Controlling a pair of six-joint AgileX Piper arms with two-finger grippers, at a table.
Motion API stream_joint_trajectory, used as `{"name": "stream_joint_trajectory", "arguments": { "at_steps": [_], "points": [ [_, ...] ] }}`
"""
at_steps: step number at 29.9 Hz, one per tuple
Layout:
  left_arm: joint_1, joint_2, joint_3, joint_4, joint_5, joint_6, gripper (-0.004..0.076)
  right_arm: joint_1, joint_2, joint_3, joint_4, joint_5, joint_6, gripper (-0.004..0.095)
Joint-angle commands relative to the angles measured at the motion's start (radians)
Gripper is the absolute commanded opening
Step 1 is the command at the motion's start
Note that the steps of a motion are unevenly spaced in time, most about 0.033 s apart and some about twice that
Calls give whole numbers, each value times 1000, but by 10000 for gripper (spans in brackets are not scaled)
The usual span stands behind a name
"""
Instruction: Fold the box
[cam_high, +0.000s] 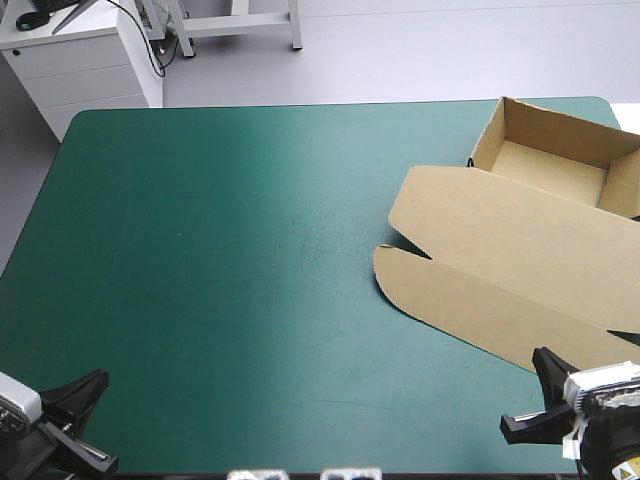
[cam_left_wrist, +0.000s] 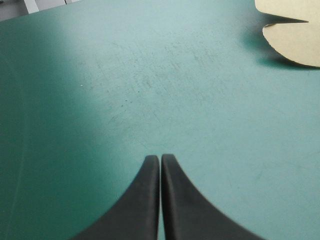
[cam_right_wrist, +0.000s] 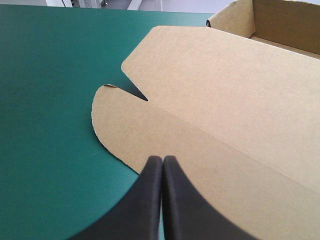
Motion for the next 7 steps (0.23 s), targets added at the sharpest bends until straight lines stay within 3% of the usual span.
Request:
{"name": "stream_joint_trajectory", "arguments": {
  "at_steps": [1, 7],
  "points": [
    [-7, -29, 38, -10, -108, 9, -8, 23, -3, 13, -2, -102, -43, -19],
    [-7, -145, 151, -10, -110, 9, -8, 42, -48, 27, -104, -119, -32, -18]
  ]
}}
